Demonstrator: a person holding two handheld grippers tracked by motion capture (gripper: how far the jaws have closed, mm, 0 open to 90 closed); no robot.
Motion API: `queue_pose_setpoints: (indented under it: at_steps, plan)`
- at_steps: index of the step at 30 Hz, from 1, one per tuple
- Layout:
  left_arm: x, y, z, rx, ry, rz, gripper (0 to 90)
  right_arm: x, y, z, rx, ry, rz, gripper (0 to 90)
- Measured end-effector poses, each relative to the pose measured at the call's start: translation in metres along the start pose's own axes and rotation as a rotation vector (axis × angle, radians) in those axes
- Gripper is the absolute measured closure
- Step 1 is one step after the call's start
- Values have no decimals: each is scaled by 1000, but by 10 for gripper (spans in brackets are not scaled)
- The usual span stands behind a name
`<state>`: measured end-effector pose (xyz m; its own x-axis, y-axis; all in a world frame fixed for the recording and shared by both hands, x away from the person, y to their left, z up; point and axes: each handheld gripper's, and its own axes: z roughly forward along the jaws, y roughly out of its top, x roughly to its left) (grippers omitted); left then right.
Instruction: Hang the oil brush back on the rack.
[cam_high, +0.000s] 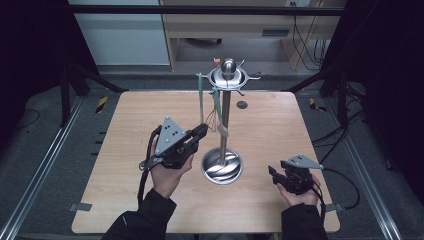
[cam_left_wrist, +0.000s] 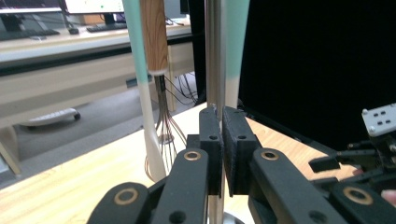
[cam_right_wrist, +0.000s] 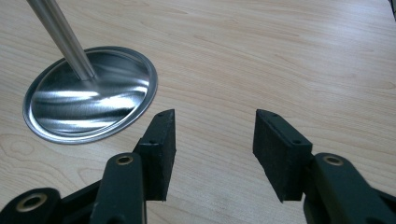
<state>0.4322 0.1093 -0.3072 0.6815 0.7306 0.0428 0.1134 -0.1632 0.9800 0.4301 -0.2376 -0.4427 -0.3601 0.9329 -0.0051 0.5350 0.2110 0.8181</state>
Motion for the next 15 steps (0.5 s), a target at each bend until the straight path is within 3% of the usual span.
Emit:
queue_pose_setpoints:
  at_steps: [6,12,15]
  plan:
    - [11,-15,-5,45,-18,2,809,1,0,0,2,5,9,492]
    - [27,-40,-16,118,-21,11,746,1,-1,0,5,4,10,490]
    - [36,-53,-21,161,-26,-10,720,1,-1,1,3,-3,3,488]
